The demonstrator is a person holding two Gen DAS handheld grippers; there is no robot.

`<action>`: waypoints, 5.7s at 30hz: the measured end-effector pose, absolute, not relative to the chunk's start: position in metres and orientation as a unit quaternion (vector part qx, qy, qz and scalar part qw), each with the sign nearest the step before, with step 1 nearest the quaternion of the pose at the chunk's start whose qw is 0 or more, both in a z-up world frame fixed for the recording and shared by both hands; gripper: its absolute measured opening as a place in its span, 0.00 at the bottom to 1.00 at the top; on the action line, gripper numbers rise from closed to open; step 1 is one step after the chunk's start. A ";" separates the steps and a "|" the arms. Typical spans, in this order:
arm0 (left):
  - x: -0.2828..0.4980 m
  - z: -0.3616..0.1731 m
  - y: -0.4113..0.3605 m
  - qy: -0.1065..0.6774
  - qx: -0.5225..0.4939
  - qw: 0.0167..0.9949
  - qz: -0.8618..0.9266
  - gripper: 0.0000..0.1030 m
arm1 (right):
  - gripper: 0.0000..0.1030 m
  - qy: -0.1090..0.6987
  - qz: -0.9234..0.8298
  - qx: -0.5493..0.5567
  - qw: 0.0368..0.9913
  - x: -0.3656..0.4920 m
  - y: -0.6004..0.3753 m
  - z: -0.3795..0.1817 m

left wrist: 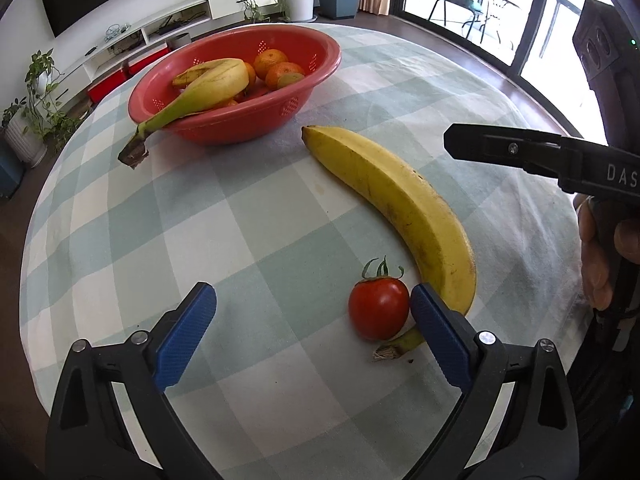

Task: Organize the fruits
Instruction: 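Move both tools back toward the banana and red tomato, then grasp the red tomato with the left tool while the right tool grasps the banana, then lift and carry the tomato and banana over the red bowl with both tools, then open both tools to drop the tomato and banana into the red bowl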

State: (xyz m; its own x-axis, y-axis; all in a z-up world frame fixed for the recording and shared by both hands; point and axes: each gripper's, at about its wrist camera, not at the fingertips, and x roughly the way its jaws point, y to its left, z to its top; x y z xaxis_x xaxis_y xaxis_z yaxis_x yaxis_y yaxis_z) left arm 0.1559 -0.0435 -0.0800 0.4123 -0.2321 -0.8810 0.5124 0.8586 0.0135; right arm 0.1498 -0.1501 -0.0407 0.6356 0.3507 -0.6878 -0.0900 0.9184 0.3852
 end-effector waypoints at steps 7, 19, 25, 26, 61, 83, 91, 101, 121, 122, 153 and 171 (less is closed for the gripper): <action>0.153 -0.086 -0.054 0.499 0.142 0.820 -0.241 0.56 | 0.76 0.407 0.124 0.155 0.892 0.148 -0.149 -0.039; 0.143 -0.088 -0.051 0.494 0.131 0.821 -0.253 0.37 | 0.76 0.408 0.127 0.151 0.891 0.148 -0.148 -0.038; 0.141 -0.088 -0.053 0.491 0.130 0.822 -0.257 0.30 | 0.76 0.410 0.127 0.145 0.892 0.147 -0.146 -0.039; 0.141 -0.088 -0.053 0.491 0.129 0.822 -0.257 0.30 | 0.76 0.410 0.127 0.145 0.891 0.147 -0.145 -0.039; 0.113 -0.069 0.038 0.434 -0.026 0.862 -0.261 0.29 | 0.61 0.454 0.147 0.030 0.878 0.137 -0.070 -0.046; 0.108 -0.069 0.049 0.417 -0.056 0.866 -0.271 0.29 | 0.45 0.529 0.091 -0.057 0.842 0.167 -0.049 -0.061; 0.105 -0.067 0.050 0.411 -0.056 0.869 -0.270 0.29 | 0.34 0.538 0.109 -0.072 0.832 0.169 -0.050 -0.058; 0.105 -0.067 0.052 0.408 -0.056 0.871 -0.269 0.29 | 0.33 0.508 0.115 -0.046 0.852 0.154 -0.059 -0.046; 0.139 -0.004 0.050 0.364 -0.045 0.891 -0.268 0.29 | 0.33 0.428 0.138 0.063 0.891 0.173 -0.121 0.027; 0.147 0.006 0.049 0.359 -0.039 0.894 -0.266 0.29 | 0.33 0.423 0.140 0.063 0.893 0.178 -0.122 0.033; 0.337 -0.028 0.005 0.422 0.022 0.875 -0.237 0.29 | 0.33 0.453 0.149 0.006 0.879 0.328 -0.071 -0.006; 0.341 -0.033 0.012 0.412 0.006 0.884 -0.222 0.64 | 0.35 0.452 0.141 -0.033 0.880 0.327 -0.058 -0.011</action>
State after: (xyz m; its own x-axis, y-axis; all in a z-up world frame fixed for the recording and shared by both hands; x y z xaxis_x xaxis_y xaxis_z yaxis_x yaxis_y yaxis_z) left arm 0.3412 0.0116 -0.0327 0.5628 -0.3868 -0.7305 0.3972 0.9016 -0.1714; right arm 0.3268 -0.0579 -0.0115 0.5526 0.2178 -0.8045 -0.2772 0.9583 0.0690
